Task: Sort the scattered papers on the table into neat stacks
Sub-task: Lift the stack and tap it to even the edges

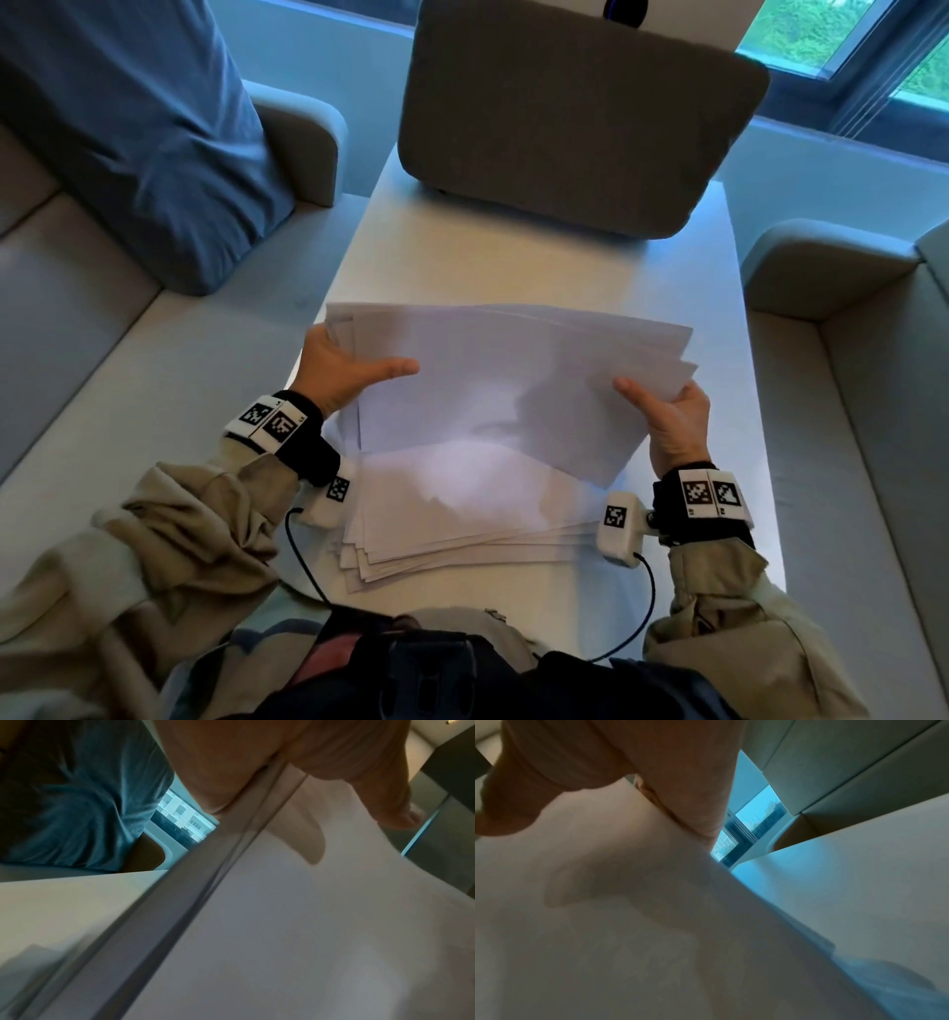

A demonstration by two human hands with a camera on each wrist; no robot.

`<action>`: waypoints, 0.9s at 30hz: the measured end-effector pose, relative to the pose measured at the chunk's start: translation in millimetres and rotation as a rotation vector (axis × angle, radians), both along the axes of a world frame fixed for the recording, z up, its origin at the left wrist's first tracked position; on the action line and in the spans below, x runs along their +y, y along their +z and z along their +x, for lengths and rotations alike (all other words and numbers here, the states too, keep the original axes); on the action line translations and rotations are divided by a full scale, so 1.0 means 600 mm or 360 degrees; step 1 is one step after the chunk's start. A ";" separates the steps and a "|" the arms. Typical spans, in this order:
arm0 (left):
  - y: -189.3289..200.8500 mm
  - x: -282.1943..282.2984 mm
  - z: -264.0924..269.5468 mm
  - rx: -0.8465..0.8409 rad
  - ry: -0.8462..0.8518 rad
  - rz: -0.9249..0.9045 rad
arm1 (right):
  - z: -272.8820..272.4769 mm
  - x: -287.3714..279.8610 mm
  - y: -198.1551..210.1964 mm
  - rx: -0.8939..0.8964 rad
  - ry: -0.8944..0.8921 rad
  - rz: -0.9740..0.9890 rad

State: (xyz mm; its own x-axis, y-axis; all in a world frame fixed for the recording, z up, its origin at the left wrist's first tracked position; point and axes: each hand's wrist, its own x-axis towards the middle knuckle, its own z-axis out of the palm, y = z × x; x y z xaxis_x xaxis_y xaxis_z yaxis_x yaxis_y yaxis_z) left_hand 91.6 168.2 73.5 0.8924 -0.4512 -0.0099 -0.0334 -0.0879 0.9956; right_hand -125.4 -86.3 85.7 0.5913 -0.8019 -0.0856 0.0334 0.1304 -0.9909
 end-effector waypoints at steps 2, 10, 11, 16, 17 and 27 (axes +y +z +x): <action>-0.002 -0.006 0.002 -0.0021 0.0010 0.0047 | 0.002 -0.001 -0.003 0.0015 0.0008 0.0027; 0.064 -0.041 -0.011 -0.0537 -0.0104 -0.0041 | 0.014 0.008 0.087 0.0464 -0.0272 -0.1620; 0.081 -0.048 -0.019 -0.0649 -0.0177 -0.0039 | 0.023 0.021 0.102 0.0523 -0.0114 -0.1856; 0.148 -0.085 -0.062 -0.1021 -0.0535 -0.0151 | 0.082 0.104 0.116 0.0663 0.0545 -0.1964; 0.155 -0.088 -0.063 -0.1071 -0.0586 -0.0140 | 0.087 0.105 0.115 0.0623 0.0548 -0.1909; 0.158 -0.035 0.009 -0.0560 -0.0419 -0.0164 | 0.033 0.021 0.135 0.0086 0.0127 -0.0785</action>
